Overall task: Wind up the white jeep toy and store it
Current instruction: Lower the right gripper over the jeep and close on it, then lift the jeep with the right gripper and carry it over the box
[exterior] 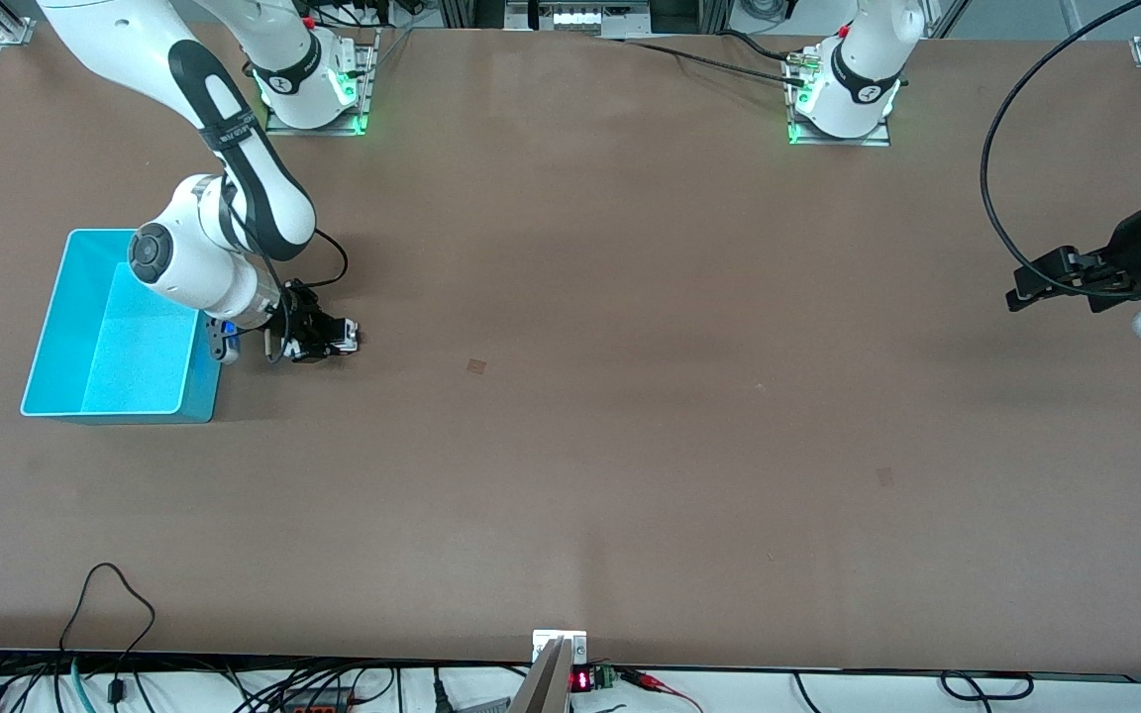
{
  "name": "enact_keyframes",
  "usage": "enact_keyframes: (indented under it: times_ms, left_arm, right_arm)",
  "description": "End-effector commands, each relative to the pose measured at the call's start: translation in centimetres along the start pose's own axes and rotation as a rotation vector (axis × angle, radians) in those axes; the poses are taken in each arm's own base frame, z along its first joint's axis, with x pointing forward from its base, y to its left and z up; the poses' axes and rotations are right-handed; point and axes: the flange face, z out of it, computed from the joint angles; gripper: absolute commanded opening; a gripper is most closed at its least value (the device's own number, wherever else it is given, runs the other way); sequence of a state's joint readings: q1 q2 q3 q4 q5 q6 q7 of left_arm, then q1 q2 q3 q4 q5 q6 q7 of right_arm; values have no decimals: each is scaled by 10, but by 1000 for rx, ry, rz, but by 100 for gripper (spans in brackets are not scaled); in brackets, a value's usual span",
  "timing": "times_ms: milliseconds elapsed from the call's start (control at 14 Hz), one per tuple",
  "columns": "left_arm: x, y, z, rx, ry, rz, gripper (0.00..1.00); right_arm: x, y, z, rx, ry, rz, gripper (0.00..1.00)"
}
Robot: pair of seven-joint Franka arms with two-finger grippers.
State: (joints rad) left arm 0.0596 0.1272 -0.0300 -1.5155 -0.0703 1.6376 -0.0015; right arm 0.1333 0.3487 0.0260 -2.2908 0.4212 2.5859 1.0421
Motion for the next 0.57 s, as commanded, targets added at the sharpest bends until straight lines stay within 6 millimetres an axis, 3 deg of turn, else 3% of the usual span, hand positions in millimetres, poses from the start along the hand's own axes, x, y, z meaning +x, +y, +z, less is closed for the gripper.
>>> enact_keyframes:
  times_ms: [0,143,215,502]
  left_arm:
    - [-2,-5,-10,22,4,-14,100]
    - [-2,-2,-11,21,5,-17,100]
    - [-2,-2,-11,21,5,-17,100]
    - [-4,3,-14,20,13,-9,100]
  right_arm:
    - [-1,0,-2,1,-11,-46,0]
    - [-2,-2,-13,0,-19,-82,0]
    - [-3,-4,-38,-20,-30,-206,0]
    - [6,-3,-95,-88,79,-546,0]
